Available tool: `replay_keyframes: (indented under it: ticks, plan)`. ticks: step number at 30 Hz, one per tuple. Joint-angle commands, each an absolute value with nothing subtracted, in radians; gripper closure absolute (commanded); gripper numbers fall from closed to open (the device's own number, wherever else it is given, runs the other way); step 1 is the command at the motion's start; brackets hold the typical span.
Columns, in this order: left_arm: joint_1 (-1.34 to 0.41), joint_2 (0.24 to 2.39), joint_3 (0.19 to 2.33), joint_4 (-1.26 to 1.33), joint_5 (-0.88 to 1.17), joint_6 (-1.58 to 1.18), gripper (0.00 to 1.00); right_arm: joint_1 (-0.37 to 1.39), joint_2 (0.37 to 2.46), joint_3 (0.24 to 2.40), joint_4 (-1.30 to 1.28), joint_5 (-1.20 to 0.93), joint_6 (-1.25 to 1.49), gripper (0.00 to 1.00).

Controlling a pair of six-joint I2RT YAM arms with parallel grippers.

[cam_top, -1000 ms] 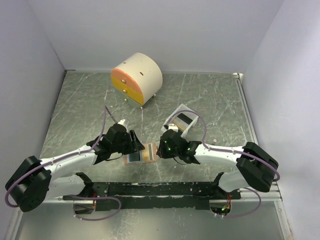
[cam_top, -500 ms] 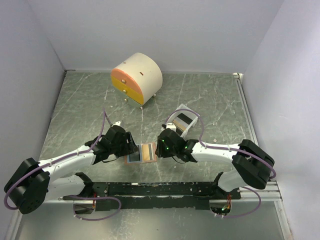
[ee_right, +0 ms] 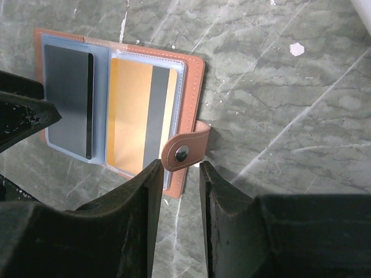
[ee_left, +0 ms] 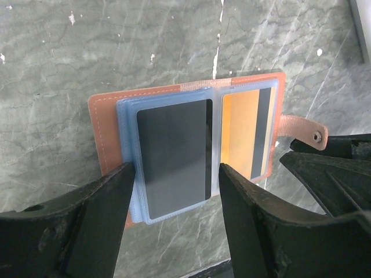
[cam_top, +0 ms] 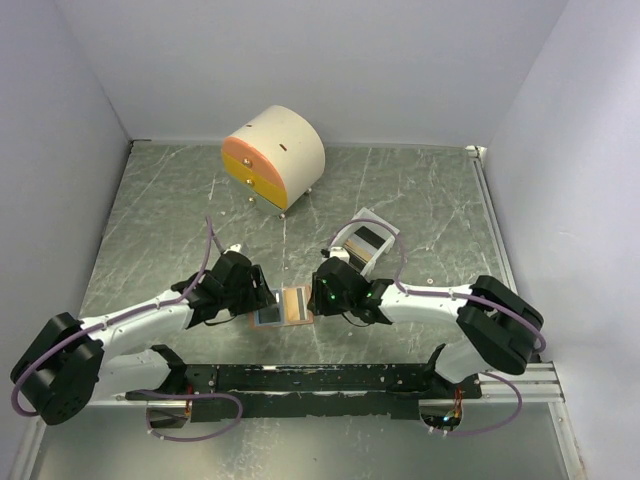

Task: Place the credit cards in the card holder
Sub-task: Turn over the card slot in the card holder.

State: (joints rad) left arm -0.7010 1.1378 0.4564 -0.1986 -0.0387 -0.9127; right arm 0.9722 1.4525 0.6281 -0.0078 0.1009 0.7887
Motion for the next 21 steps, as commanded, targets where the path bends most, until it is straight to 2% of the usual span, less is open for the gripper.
replay_keyframes:
  ticks: [1, 21]
  plan:
    - [-0.692, 1.161, 0.441, -0.153, -0.016, -0.910, 0.29, 0.977, 1.469, 0.626, 0.021, 0.098, 0.792, 0.68]
    - [-0.693, 1.132, 0.472, -0.061, 0.113, -0.901, 0.31, 0.986, 1.502, 0.613, 0.064, 0.071, 0.802, 0.68]
